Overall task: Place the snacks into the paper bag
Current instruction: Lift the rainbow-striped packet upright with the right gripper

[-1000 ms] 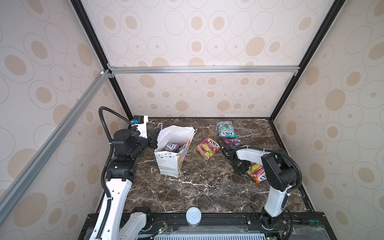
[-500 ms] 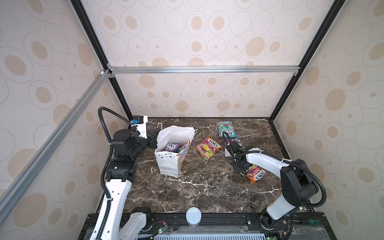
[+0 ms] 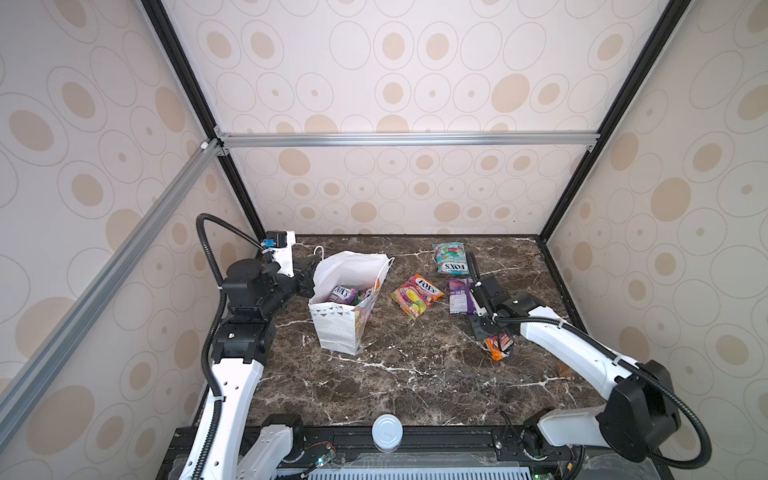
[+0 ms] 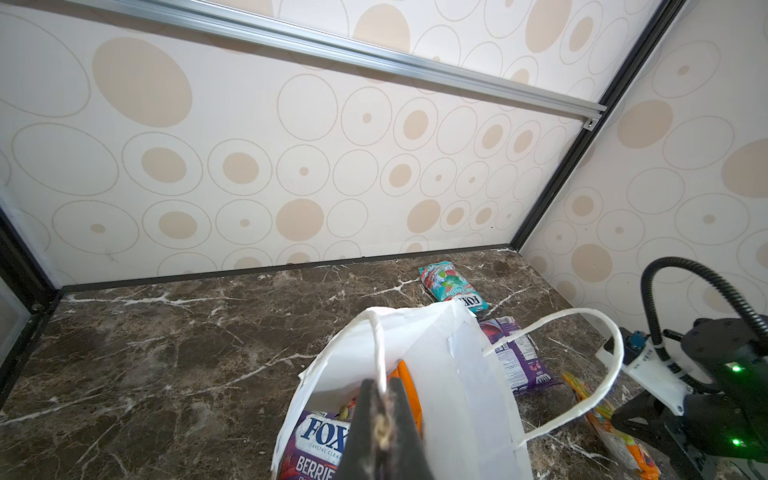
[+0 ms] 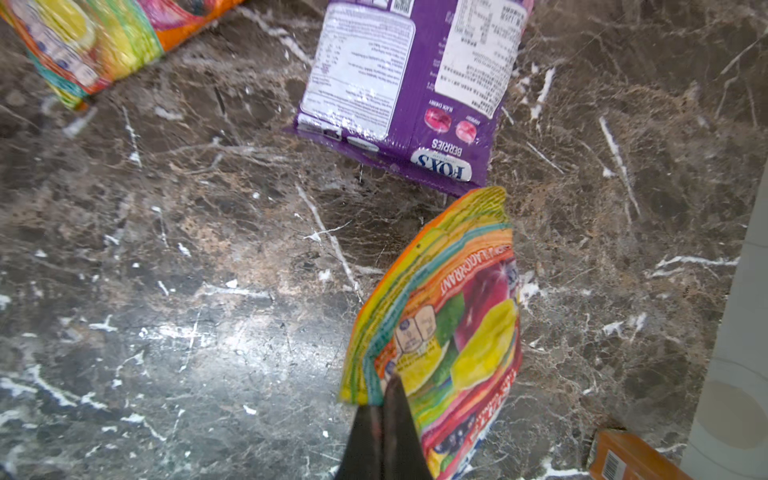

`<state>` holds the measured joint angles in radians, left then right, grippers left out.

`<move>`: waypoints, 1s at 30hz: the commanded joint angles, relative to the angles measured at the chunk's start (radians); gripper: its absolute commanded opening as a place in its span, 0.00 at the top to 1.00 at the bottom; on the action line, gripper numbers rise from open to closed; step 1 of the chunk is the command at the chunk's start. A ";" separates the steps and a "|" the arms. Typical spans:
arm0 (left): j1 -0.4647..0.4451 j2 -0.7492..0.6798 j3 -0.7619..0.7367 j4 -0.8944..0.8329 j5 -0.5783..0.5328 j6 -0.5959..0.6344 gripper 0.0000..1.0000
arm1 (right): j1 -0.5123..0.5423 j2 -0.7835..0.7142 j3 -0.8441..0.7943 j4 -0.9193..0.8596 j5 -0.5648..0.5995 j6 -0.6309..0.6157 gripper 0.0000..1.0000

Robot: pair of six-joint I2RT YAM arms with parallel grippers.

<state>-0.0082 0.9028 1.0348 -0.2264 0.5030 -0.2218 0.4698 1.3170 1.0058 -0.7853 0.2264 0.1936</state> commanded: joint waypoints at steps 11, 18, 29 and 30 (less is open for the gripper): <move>0.005 -0.023 0.036 0.025 0.016 0.018 1.00 | -0.004 -0.120 0.044 -0.021 -0.041 0.006 1.00; 0.004 -0.027 0.036 0.025 0.015 0.017 1.00 | -0.005 -0.162 0.075 -0.005 -0.089 0.006 1.00; 0.005 -0.026 0.036 0.027 0.028 0.014 1.00 | -0.003 -0.212 0.129 0.060 -0.167 0.003 1.00; 0.004 -0.028 0.036 0.030 0.029 0.014 1.00 | -0.003 -0.210 0.142 0.055 -0.172 -0.004 1.00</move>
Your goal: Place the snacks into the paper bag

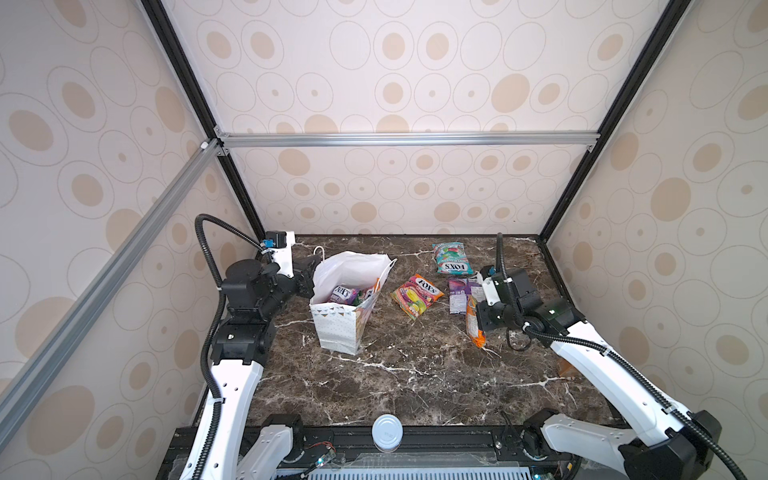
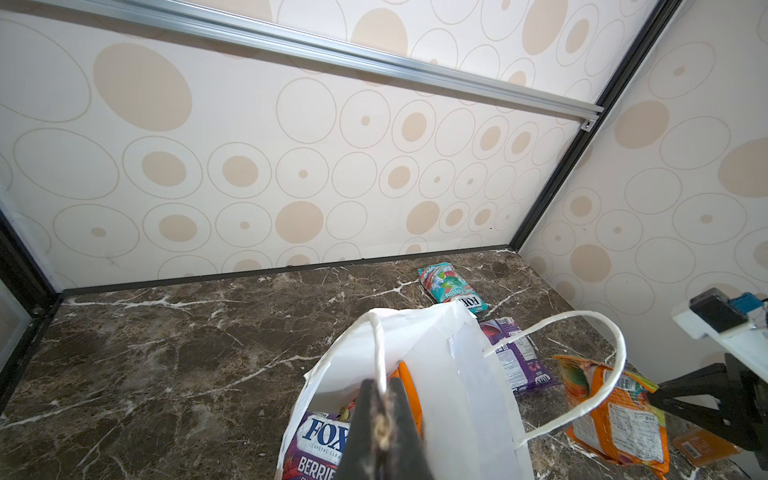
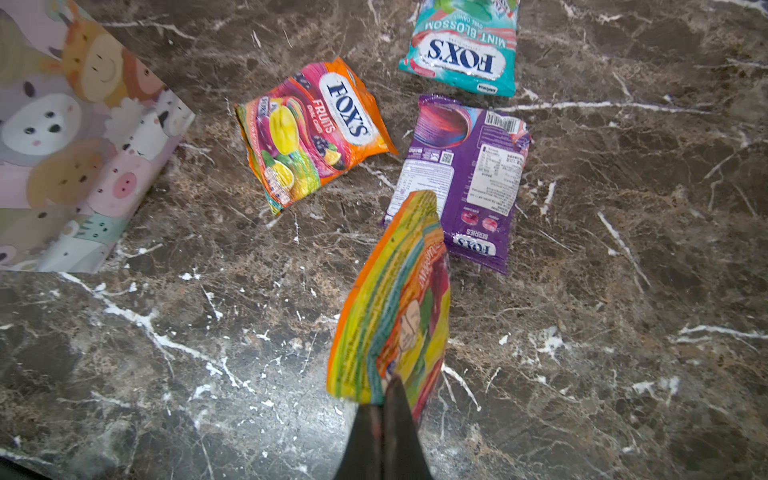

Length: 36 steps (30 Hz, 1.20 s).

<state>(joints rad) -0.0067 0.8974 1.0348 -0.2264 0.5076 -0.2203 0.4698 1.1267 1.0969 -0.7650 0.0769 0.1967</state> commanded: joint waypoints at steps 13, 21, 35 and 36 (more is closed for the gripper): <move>0.004 -0.020 0.036 0.026 0.015 0.016 1.00 | 0.030 -0.056 0.183 0.061 -0.109 -0.032 1.00; 0.003 -0.020 0.038 0.025 0.016 0.013 1.00 | 0.074 -0.034 0.283 0.051 -0.126 -0.047 1.00; 0.004 -0.028 0.037 0.026 0.019 0.014 1.00 | 0.183 0.069 0.535 0.015 -0.098 -0.060 1.00; 0.003 -0.030 0.039 0.026 0.018 0.014 1.00 | 0.195 0.079 0.552 0.016 -0.094 -0.062 1.00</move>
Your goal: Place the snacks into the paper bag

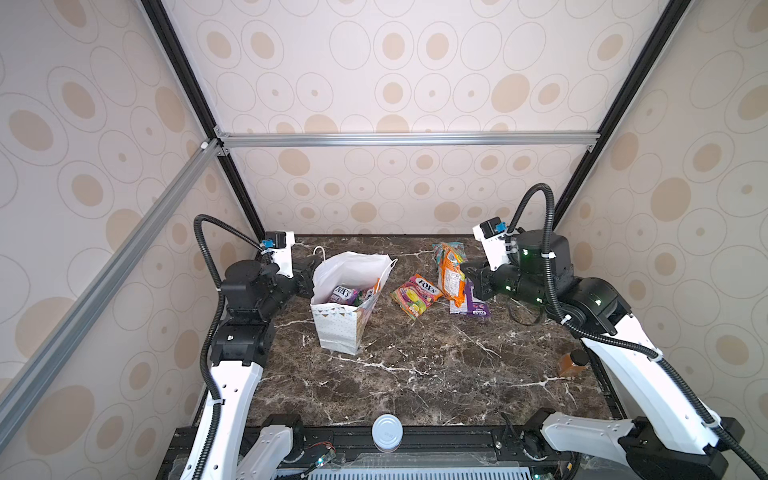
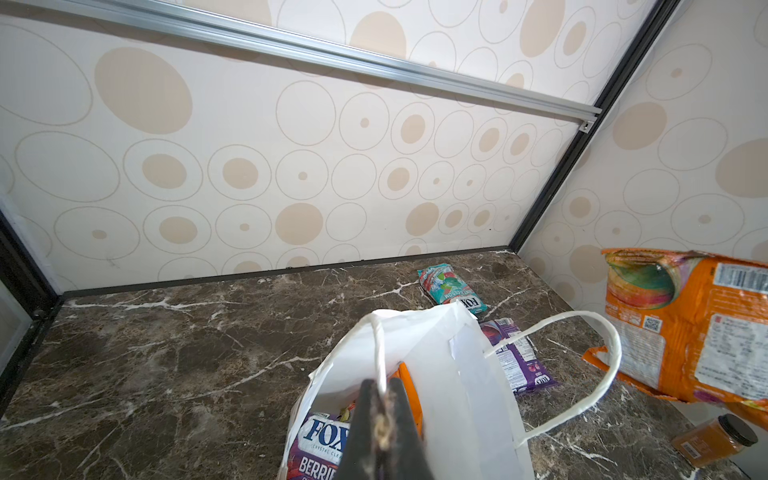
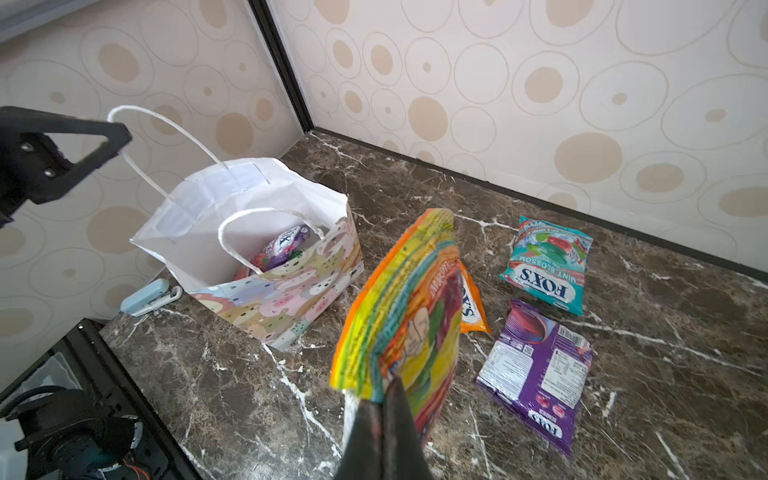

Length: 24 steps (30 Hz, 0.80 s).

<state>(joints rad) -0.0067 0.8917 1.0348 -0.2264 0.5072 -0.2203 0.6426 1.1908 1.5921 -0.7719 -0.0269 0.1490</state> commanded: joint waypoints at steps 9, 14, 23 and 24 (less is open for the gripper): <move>0.004 -0.022 0.035 0.035 0.039 0.011 1.00 | 0.120 0.100 0.215 0.012 0.079 -0.070 1.00; 0.003 -0.019 0.035 0.038 0.056 0.007 1.00 | 0.152 0.160 0.322 0.009 0.079 -0.094 1.00; 0.005 -0.027 0.033 0.043 0.053 0.005 1.00 | 0.219 0.314 0.547 0.005 0.089 -0.153 1.00; 0.005 -0.026 0.031 0.049 0.060 -0.001 1.00 | 0.220 0.331 0.572 0.003 0.085 -0.154 1.00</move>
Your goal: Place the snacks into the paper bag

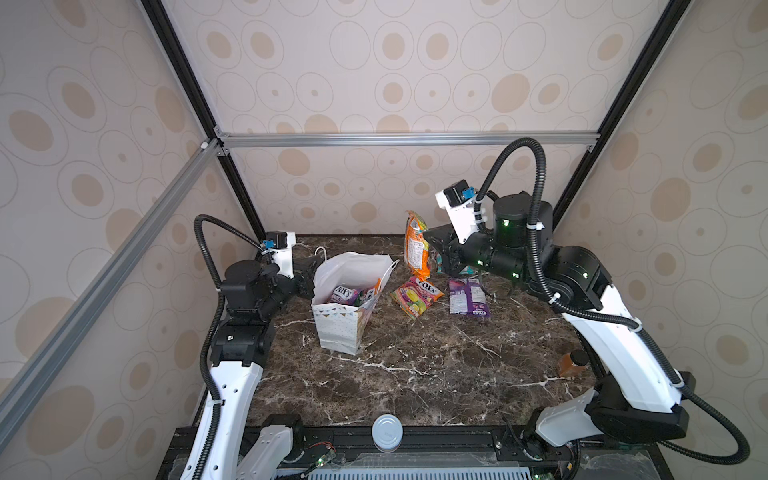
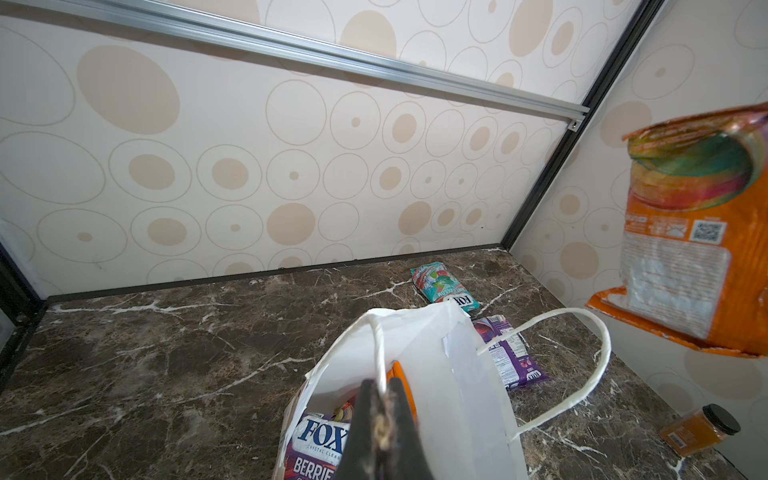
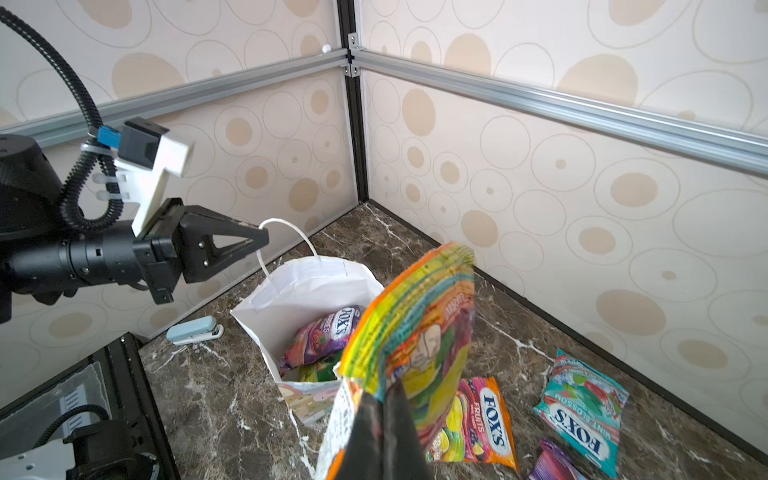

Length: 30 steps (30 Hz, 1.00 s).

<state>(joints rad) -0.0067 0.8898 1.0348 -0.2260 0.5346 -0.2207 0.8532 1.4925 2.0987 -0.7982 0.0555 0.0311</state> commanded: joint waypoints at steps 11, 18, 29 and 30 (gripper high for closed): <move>0.005 -0.026 0.024 0.059 0.047 -0.007 1.00 | 0.046 0.176 0.294 0.047 -0.037 -0.052 1.00; 0.005 -0.028 0.025 0.057 0.045 -0.005 1.00 | 0.061 0.240 0.343 0.062 -0.039 -0.055 1.00; 0.004 -0.030 0.025 0.056 0.042 -0.003 1.00 | 0.075 0.358 0.356 0.033 -0.044 -0.042 1.00; 0.005 -0.029 0.026 0.054 0.041 -0.002 1.00 | 0.078 0.361 0.345 0.038 -0.038 -0.042 1.00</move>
<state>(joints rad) -0.0063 0.8845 1.0348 -0.2234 0.5571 -0.2218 0.9157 1.8584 2.4279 -0.7918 0.0025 -0.0086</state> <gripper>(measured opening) 0.048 0.042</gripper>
